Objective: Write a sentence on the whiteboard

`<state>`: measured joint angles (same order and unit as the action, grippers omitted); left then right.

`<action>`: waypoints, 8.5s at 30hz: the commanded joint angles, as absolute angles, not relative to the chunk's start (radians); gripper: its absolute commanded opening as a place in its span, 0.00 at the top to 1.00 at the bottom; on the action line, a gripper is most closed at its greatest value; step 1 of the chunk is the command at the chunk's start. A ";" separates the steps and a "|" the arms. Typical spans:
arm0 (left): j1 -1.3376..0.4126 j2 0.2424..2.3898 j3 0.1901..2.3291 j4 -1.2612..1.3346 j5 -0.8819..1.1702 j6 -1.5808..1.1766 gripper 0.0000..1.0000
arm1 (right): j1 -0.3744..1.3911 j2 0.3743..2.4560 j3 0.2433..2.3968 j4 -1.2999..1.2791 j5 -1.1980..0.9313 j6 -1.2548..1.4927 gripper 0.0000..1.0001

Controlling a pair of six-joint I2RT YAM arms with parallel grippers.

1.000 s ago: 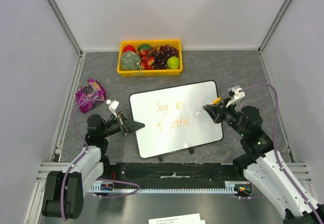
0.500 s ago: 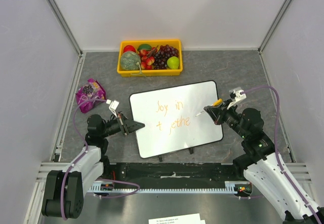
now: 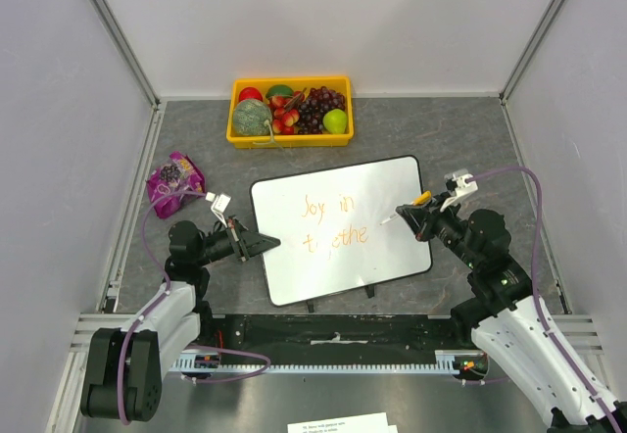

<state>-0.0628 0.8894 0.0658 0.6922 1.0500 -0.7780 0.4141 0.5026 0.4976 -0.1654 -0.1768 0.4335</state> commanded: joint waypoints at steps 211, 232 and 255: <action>-0.063 0.907 0.040 0.732 1.055 -0.698 0.98 | 0.431 0.591 0.482 -0.061 -0.064 0.506 1.00; -0.064 0.907 0.040 0.732 1.057 -0.698 0.98 | 0.433 0.560 0.388 -0.136 -0.064 0.476 1.00; -0.063 0.908 0.040 0.732 1.057 -0.698 0.98 | 0.431 0.603 0.452 -0.075 0.020 0.479 1.00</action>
